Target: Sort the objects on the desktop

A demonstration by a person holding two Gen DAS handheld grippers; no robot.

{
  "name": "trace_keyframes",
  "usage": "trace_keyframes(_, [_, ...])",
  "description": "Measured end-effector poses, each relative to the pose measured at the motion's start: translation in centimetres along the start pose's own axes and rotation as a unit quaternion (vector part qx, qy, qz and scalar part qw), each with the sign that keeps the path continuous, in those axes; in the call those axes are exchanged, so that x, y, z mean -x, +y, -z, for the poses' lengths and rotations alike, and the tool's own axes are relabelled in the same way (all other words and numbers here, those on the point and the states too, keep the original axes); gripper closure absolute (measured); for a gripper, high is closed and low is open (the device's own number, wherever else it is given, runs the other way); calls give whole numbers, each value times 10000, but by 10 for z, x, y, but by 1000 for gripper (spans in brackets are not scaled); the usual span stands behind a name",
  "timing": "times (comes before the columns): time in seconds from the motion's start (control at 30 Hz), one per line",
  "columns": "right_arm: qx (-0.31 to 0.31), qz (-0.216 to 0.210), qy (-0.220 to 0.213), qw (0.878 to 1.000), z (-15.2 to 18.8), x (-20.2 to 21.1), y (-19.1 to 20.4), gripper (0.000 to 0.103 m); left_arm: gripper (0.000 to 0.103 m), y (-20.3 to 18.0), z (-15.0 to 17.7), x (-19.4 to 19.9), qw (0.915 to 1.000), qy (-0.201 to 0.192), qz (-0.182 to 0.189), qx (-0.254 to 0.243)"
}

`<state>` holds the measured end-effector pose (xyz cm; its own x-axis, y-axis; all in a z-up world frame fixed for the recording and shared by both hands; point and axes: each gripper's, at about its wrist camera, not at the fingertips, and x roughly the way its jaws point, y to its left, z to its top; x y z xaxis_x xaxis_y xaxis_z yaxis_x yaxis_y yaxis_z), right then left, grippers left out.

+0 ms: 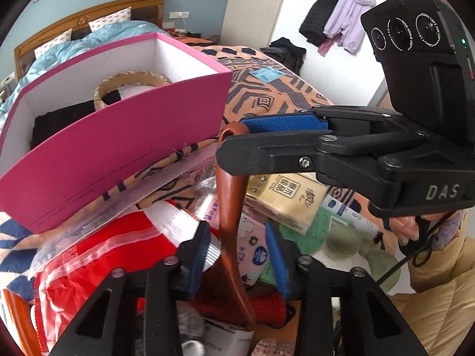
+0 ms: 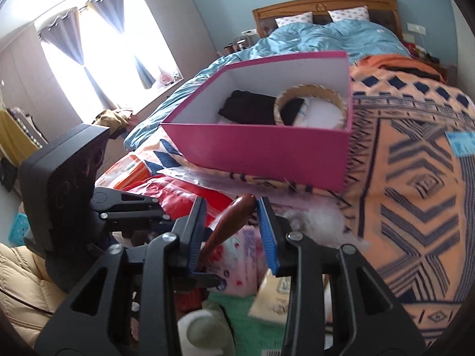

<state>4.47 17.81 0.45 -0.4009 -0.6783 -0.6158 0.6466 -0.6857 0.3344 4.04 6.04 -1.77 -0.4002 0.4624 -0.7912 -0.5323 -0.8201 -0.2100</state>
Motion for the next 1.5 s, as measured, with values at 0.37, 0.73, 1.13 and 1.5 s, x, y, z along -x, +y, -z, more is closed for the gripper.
trace_keyframes(0.37, [-154, -199, 383, 9989, 9, -18, 0, 63, 93, 14, 1, 2, 9992, -176, 136, 331])
trace_keyframes(0.73, [-668, -231, 745, 9947, 10, -39, -14, 63, 93, 18, 4, -1, 9987, -117, 303, 392])
trace_keyframes(1.13, [-651, -235, 838, 9941, 7, -49, -19, 81, 64, 23, 3, 1, 9983, -149, 230, 518])
trace_keyframes(1.5, [-260, -389, 324, 9984, -9, -21, 2, 86, 56, 15, -11, 15, 9987, -370, 285, 179])
